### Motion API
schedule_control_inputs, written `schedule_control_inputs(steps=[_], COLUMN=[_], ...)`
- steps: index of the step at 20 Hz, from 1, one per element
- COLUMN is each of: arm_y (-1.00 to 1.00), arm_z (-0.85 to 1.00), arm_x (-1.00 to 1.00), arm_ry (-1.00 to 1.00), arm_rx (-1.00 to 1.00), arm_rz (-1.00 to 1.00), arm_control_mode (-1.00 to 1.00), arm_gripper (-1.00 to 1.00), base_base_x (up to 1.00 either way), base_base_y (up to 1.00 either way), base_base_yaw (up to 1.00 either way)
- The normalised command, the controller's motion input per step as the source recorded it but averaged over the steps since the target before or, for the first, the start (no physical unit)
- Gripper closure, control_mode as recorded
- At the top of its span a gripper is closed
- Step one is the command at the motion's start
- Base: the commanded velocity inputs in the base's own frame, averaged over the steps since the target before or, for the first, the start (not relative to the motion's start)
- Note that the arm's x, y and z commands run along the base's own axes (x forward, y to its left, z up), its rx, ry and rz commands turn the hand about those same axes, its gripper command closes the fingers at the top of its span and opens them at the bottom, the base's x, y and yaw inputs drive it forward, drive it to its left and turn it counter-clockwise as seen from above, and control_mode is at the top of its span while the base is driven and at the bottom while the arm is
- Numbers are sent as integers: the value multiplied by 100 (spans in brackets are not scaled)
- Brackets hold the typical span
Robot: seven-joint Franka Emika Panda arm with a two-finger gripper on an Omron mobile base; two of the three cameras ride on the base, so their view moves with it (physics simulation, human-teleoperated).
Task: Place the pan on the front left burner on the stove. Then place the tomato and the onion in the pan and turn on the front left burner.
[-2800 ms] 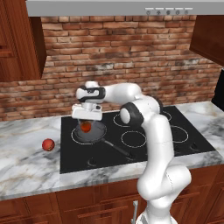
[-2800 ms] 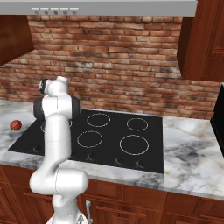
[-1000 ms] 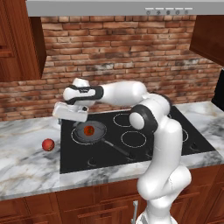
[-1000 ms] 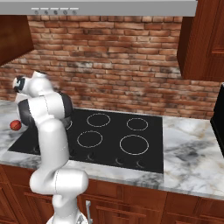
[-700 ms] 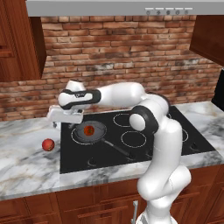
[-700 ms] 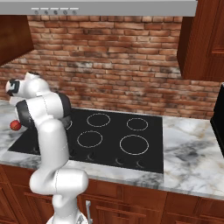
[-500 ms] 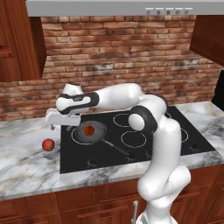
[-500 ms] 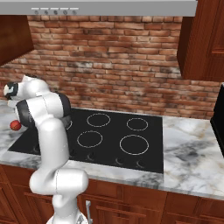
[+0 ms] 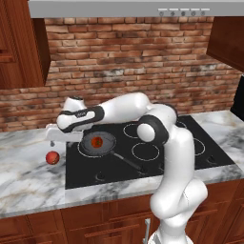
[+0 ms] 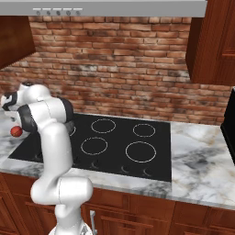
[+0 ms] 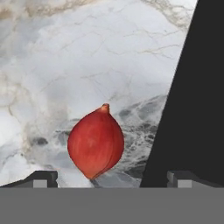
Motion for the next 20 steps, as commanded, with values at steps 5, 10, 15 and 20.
schedule_control_inputs(steps=[5,10,15,20], arm_y=[40,10,0,2], arm_z=[0,0,0,-24], arm_x=[0,-4,0,0], arm_ry=[3,7,2,0], arm_rx=[0,-1,0,0], arm_rz=[-1,0,0,0], arm_control_mode=[-100,-100,-100,-100], arm_gripper=[-100,-100,-100,-100], base_base_x=[0,0,0,0], base_base_y=[0,0,0,0], base_base_yaw=[0,0,0,0])
